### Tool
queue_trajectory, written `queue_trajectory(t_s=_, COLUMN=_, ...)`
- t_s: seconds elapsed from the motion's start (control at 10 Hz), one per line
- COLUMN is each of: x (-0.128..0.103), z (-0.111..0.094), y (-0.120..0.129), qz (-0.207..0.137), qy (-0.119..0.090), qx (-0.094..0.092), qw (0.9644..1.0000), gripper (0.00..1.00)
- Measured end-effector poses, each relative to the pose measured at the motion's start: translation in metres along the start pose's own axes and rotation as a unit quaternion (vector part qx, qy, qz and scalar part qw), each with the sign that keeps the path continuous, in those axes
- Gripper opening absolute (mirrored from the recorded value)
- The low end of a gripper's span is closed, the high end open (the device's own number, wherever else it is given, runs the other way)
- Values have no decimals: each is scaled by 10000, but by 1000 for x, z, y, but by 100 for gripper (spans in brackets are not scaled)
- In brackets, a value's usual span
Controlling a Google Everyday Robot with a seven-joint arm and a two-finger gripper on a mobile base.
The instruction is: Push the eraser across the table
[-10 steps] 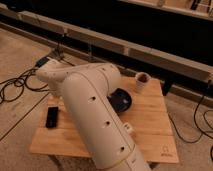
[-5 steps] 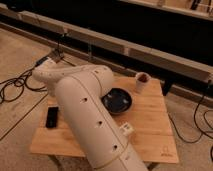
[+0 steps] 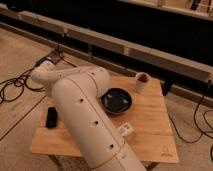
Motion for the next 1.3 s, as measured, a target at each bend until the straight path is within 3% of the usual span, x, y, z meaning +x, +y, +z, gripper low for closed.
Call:
queue_trajectory(t_s=0.5, x=20, z=2, y=15, qz=-91, qy=199, qx=-127, qw=9997, gripper=65)
queue_trajectory(t_s=1.3, x=64, z=6, y=39, qz=-398, qy=581, qx=-172, qw=9974, gripper=65)
